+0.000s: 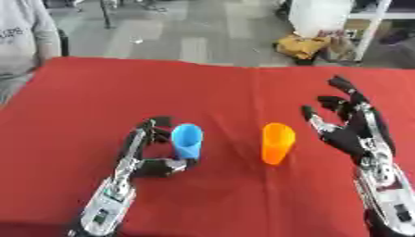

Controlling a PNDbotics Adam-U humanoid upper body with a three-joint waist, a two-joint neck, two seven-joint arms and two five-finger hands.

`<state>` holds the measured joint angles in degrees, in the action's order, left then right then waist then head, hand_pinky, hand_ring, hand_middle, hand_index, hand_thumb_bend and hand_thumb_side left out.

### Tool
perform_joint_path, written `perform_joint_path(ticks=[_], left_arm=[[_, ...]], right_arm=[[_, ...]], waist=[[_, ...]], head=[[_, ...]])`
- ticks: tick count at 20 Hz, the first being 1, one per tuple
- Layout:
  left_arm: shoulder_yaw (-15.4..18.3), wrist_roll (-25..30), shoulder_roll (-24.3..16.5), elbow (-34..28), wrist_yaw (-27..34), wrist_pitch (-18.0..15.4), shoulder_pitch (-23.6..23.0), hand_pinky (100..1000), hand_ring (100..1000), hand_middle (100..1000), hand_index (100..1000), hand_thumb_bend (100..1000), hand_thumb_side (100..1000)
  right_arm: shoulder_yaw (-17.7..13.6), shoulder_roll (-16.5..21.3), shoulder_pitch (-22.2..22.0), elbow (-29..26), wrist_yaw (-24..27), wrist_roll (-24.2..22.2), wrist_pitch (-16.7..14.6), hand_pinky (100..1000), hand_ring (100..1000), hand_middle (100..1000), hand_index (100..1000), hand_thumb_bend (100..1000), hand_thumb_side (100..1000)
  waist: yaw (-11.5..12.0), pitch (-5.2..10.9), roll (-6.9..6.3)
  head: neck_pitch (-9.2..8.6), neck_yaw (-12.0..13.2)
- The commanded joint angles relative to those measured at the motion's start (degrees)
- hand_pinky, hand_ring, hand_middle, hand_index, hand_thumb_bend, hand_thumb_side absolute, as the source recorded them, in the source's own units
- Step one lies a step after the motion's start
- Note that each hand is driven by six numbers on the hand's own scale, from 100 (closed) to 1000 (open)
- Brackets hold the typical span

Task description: Pour the contents of one cup into another cup.

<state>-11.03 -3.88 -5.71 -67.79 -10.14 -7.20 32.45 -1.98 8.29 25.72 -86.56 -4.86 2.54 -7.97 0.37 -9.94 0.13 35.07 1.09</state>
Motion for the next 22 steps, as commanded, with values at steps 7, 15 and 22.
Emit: perform_joint_path(ticks=[7, 15, 22], left_arm=[[0.19, -0.17, 0.43, 3.16, -1.18, -1.38, 2.53, 666, 642, 677, 801, 902, 112], [0.32, 0.13, 0.44, 5.0, -1.39, -2.21, 4.18, 660, 632, 666, 796, 896, 105], [0.09, 1.63, 0.5, 5.99, -1.26, -2.9, 4.95, 649, 621, 653, 788, 885, 100]], right_arm=[[0.37, 0.18, 1.05, -0.71, 0.28, -0.42, -0.1, 830, 759, 979, 862, 440, 165], [0.5, 0.06, 1.24, -0.81, 0.29, -0.58, -0.12, 830, 759, 979, 862, 439, 165], [0.55, -0.04, 1.27, -0.81, 0.26, -0.64, -0.11, 829, 758, 979, 862, 439, 164]], waist=[[-0.8, 0.41, 0.33], [-1.59, 0.02, 0.48], [-1.93, -0.17, 0.38]], head=[[-0.78, 0.43], [-1.1, 0.69], [-1.15, 0.82]])
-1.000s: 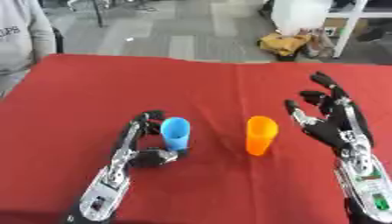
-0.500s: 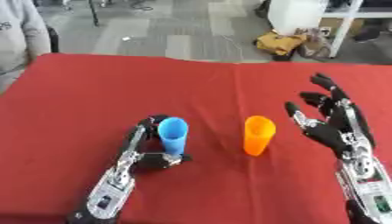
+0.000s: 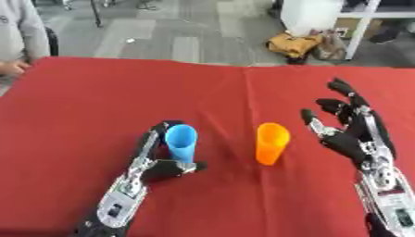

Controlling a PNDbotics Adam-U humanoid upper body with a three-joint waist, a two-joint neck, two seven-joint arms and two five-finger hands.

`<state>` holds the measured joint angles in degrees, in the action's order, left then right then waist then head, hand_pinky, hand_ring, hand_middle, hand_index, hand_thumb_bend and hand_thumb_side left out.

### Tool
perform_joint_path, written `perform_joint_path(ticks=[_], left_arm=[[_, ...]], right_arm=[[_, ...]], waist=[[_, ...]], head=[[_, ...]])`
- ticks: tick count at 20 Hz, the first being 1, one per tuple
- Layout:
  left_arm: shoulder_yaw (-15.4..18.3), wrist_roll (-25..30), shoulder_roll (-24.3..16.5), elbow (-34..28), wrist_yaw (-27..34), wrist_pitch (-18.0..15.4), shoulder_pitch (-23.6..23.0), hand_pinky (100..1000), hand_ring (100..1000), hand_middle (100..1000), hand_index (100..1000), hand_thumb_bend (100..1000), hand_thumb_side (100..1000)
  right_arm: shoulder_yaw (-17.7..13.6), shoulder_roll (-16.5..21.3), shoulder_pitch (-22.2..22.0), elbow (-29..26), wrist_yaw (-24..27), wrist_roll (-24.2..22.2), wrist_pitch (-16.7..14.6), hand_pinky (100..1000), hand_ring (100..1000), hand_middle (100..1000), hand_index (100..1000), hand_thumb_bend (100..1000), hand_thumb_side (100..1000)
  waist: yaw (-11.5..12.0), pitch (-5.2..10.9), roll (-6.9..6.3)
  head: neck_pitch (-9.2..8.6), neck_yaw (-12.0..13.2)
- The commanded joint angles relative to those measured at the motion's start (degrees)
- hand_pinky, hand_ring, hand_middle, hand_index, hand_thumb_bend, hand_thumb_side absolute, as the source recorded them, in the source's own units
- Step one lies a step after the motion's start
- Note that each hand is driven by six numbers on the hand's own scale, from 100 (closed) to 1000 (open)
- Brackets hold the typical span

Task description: Pour the contents of one cup into another cup.

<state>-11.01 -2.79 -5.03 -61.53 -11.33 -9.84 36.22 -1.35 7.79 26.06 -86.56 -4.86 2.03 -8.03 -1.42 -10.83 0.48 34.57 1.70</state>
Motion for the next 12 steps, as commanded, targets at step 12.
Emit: perform_joint_path(ticks=[12], left_arm=[[-0.09, 1.5, 0.15, 1.59, -0.37, -1.1, 1.57, 604, 578, 592, 779, 781, 100]], right_arm=[[-0.12, 0.36, 0.96, -0.73, 0.26, -0.11, 0.02, 827, 752, 966, 861, 439, 163]], waist=[[-0.64, 0.7, -0.31]], head=[[-0.68, 0.2]])
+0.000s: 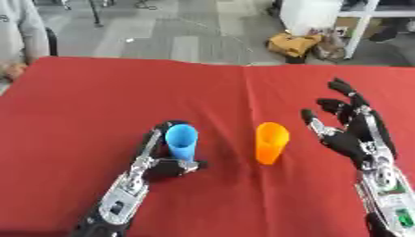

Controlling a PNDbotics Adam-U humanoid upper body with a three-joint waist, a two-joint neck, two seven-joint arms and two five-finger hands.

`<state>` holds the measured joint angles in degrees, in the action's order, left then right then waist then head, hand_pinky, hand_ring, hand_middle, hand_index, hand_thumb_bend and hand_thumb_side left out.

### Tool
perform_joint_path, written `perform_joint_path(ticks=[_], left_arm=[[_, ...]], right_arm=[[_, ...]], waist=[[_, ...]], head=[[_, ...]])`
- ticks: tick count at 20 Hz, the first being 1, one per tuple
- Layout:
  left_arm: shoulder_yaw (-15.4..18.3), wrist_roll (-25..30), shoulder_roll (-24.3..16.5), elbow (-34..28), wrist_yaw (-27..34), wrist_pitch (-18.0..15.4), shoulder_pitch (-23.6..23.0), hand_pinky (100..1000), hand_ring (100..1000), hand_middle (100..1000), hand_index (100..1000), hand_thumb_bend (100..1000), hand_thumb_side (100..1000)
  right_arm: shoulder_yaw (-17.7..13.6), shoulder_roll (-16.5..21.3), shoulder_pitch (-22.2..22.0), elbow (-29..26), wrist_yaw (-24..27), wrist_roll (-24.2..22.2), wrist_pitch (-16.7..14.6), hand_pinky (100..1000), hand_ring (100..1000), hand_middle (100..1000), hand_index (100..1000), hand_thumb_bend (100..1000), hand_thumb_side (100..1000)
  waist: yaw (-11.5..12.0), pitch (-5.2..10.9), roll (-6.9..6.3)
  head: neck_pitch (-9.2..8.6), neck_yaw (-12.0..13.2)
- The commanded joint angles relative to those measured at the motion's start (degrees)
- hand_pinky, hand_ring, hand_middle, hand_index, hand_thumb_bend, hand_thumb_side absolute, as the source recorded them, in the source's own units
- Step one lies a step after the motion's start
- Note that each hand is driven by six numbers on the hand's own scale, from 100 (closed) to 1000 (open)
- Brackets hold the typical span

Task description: Pour the contents of one cup into another cup.

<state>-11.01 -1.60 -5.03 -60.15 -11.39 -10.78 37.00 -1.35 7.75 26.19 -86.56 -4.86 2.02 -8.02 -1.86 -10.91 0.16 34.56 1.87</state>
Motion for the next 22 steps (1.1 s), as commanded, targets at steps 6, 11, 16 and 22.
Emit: perform_joint_path(ticks=[6, 11, 16, 22], left_arm=[[0.33, -1.52, 0.02, 0.07, 0.01, -0.96, 0.72, 545, 524, 536, 750, 536, 100], [0.66, -4.99, -0.73, -2.73, 1.43, -1.57, 0.11, 517, 500, 510, 732, 373, 100], [0.6, -6.62, -2.06, -7.96, 1.64, -1.31, -1.45, 511, 492, 500, 728, 348, 100], [-0.32, -5.84, -4.21, -15.22, 1.63, -1.02, -4.21, 509, 490, 498, 728, 364, 100]], right_arm=[[-0.24, 0.45, 0.8, -0.66, 0.32, 0.1, 0.12, 817, 735, 944, 858, 437, 159], [-0.52, 0.56, 0.61, -0.46, 0.44, 0.52, 0.29, 795, 684, 915, 852, 436, 155], [-0.91, 0.61, 0.36, 0.11, 0.61, 1.12, 0.45, 769, 633, 884, 848, 433, 144], [-1.34, 0.69, -0.51, 2.23, 0.45, 1.48, 0.24, 754, 605, 865, 863, 421, 100]], waist=[[-0.35, 0.89, -0.07], [-0.22, 0.96, -0.17], [0.06, 0.97, -0.29], [0.34, 0.89, -0.34]], head=[[-0.74, -0.07], [-0.77, -0.19], [-0.77, -0.34], [-0.8, -0.53]])
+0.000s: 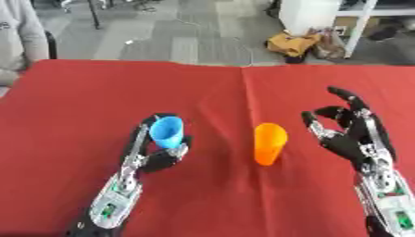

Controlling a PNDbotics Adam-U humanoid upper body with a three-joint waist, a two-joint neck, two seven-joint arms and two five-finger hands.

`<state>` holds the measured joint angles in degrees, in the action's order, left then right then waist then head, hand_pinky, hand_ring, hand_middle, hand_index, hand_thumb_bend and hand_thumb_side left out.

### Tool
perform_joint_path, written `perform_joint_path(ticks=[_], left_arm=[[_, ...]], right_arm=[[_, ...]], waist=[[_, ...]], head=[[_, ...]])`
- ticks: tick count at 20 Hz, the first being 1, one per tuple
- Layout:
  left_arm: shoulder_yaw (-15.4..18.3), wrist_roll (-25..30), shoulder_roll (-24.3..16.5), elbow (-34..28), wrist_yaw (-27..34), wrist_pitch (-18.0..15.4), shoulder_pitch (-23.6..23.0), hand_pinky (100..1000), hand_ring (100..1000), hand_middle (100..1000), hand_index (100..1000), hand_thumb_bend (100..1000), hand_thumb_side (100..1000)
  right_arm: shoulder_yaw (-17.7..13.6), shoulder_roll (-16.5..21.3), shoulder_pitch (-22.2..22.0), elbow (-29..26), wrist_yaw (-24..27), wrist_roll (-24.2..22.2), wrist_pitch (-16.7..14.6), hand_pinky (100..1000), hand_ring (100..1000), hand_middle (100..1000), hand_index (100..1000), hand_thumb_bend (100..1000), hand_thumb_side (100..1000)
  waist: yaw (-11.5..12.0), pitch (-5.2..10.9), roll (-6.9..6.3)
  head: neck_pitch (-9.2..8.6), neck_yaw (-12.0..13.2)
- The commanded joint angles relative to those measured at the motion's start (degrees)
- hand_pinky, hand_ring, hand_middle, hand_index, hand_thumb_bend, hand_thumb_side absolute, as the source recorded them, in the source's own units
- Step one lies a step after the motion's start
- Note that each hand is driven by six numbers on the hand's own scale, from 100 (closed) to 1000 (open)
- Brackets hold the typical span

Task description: Pour the contents of one cup into another cup.

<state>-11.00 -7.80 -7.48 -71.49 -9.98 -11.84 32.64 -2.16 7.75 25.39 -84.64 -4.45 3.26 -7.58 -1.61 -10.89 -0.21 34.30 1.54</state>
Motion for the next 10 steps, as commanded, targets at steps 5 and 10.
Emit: perform_joint_path(ticks=[5, 10], left_arm=[[-1.39, 1.88, -3.73, -9.62, 1.88, 0.76, -2.57, 511, 491, 498, 728, 372, 100], [-1.62, 3.01, -4.96, -13.66, 3.76, 2.0, -4.91, 514, 492, 499, 729, 377, 100]], right_arm=[[-0.63, 0.94, -0.43, 2.75, -0.75, -0.39, -1.46, 767, 621, 883, 877, 424, 100], [-0.6, 1.22, -0.77, 4.65, -1.73, -1.8, -3.0, 782, 640, 903, 889, 434, 106]], waist=[[0.4, 0.89, -0.02], [0.76, 0.99, -0.04]], head=[[-0.58, -0.43], [-0.56, -0.73]])
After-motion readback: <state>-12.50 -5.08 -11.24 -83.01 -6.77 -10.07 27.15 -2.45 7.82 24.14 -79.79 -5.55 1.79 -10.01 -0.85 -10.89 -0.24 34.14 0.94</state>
